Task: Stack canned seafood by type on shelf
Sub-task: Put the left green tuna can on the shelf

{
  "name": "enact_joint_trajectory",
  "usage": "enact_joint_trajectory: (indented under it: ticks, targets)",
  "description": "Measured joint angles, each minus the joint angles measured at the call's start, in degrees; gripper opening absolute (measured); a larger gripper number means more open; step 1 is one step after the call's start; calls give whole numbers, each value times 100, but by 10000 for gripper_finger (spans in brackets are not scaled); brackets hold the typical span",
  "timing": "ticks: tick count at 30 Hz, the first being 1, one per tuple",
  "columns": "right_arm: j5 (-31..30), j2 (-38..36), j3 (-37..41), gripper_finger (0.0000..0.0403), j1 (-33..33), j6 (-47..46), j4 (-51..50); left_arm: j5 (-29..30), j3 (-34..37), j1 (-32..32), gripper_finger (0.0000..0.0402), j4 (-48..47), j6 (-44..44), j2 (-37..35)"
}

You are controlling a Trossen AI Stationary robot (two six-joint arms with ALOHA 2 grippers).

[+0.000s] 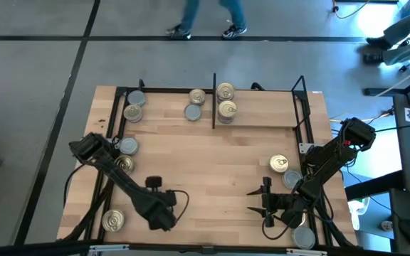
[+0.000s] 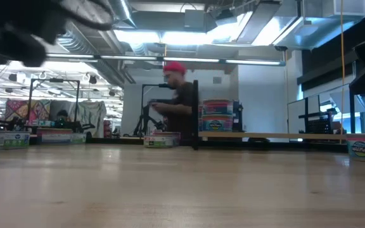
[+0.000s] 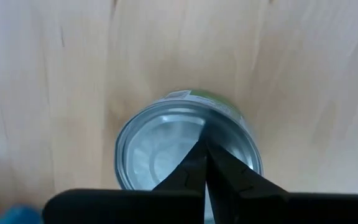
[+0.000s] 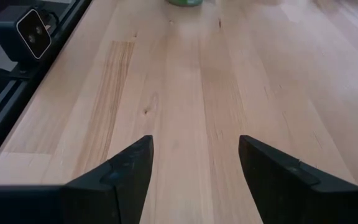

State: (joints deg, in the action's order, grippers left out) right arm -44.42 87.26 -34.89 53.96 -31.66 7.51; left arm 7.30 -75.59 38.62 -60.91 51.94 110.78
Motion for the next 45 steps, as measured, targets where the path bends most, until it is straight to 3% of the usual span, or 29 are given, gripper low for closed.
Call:
enact_joint_trajectory:
  ticks: [11, 22, 34, 39, 45]
  targets:
    - [2, 0, 0, 237, 0, 0, 2, 608, 9, -758, 3, 1410, -1383, 25]
    - [4, 0, -1, 237, 2, 1, 0, 633, 26, -1369, 3, 2799, -2516, 176]
    - [2, 0, 0, 237, 1, 2, -4, 616, 27, -1490, 3, 4727, -3340, 584]
    - [2, 0, -1, 237, 1, 38, -1, 569, -81, -1470, 3, 4646, -3436, 484]
    - [-6, 0, 0, 237, 0, 43, 53, 659, -275, -1252, 3, 3854, -3076, -51]
